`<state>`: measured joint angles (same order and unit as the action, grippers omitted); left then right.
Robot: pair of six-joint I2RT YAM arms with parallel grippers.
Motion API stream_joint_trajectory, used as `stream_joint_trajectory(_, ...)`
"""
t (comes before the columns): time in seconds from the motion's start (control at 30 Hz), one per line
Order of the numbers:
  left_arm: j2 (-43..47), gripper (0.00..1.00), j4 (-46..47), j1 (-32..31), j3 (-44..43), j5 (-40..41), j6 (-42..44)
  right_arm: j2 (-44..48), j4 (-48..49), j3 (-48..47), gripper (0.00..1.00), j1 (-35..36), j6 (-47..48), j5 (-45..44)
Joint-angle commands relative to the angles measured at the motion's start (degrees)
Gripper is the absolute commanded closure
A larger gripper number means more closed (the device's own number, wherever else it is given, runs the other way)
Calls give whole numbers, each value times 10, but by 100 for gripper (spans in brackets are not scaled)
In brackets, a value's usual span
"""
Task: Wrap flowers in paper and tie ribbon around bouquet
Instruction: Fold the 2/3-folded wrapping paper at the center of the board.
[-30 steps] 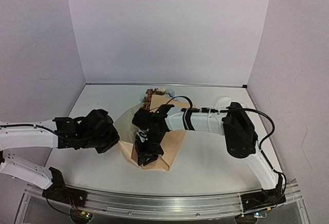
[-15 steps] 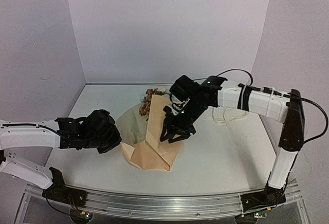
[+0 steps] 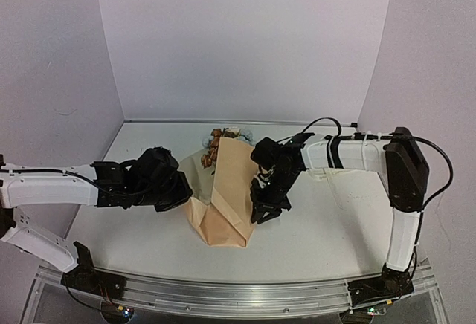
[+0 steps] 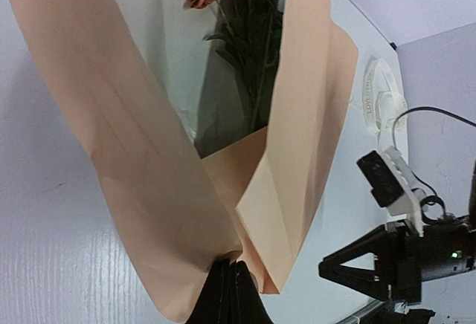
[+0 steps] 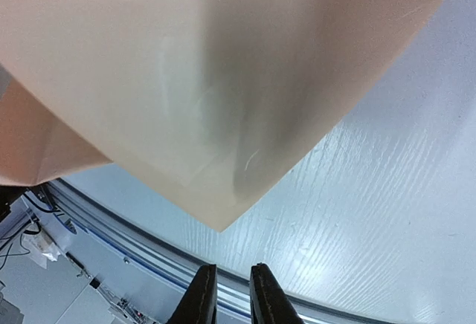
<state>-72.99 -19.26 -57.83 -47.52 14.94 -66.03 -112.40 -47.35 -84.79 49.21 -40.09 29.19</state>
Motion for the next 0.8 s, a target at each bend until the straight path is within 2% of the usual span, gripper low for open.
stream_joint_trajectory(0.0, -32, 100, 48, -14, -53, -11, 61, -37, 12, -32, 86, 3, -2, -19)
stream_joint_trajectory(0.4, -203, 100, 88, -48, -191, -132, 205, -82, 40, -60, 86, -3, -38, -3)
stream_joint_trajectory(0.77, -292, 100, 84, -61, -234, -210, 255, 36, 96, 38, 77, -52, -77, 17)
